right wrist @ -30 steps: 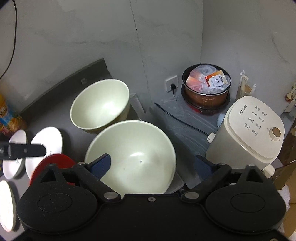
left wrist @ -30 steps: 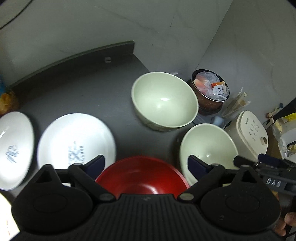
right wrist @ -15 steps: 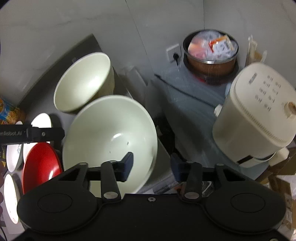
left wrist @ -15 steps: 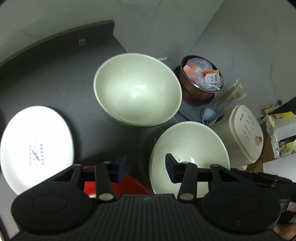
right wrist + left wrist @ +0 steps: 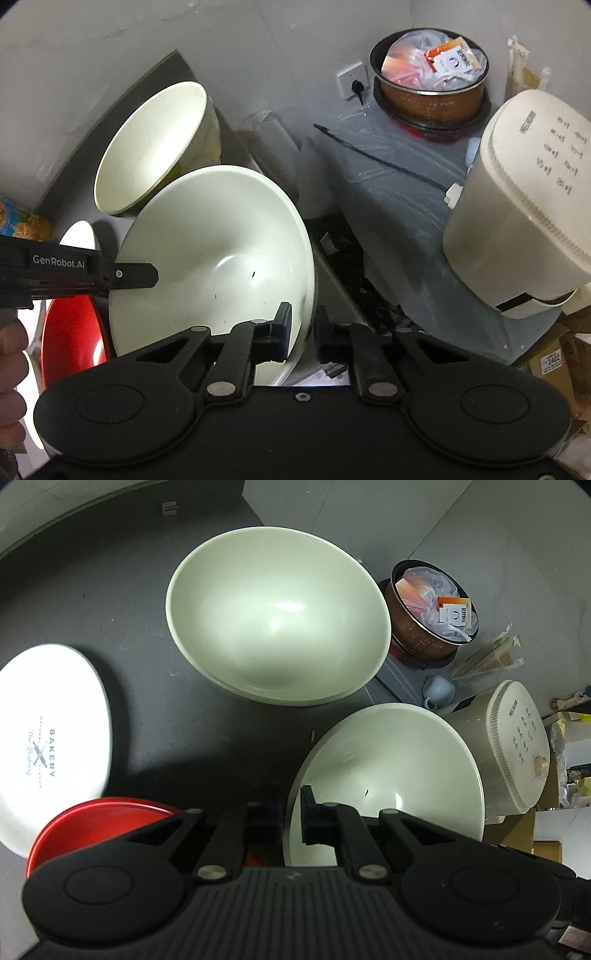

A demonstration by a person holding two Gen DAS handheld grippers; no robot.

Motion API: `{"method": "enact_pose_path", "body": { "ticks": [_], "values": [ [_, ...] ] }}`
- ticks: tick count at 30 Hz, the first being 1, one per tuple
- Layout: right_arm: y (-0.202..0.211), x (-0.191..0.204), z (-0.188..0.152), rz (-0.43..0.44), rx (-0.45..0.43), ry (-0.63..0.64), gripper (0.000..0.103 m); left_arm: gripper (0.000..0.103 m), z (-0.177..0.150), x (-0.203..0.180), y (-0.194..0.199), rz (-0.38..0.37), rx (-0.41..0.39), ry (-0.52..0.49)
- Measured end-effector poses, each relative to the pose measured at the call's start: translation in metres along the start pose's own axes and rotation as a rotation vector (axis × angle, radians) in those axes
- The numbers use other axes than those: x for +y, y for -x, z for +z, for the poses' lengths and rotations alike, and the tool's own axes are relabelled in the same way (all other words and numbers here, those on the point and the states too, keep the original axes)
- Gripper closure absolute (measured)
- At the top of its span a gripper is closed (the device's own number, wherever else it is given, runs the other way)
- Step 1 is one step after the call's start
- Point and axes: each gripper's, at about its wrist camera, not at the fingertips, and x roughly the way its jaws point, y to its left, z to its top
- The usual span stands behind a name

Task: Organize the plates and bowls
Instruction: 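Lower the cream bowl into the red bowl and open the right gripper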

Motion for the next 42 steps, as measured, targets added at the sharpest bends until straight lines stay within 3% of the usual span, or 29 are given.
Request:
{"method": "enact_pose_path", "body": {
  "ticks": [6,13,22,32,42],
  "values": [
    [0.027,0.008,0.001,0.003,-0.057,0.006,0.09,0.095,0.0,0.001,0.02,-0.046,-0.031,0.006],
    [0.05,0.028,0.004,0.011,-0.133,0.045,0.089,0.095,-0.001,0.005,0.051,-0.044,-0.089,0.021],
    [0.074,0.055,0.006,0.053,-0.191,0.092,0.088,0.095,-0.012,0.032,0.094,-0.075,-0.172,0.05],
    [0.087,0.09,0.001,0.063,-0.222,0.15,0.087,0.094,-0.021,0.061,0.125,-0.094,-0.238,0.09],
    [0.082,0.113,-0.011,0.077,-0.193,0.183,0.087,0.095,-0.03,0.09,0.137,-0.091,-0.24,0.128]
  ]
}}
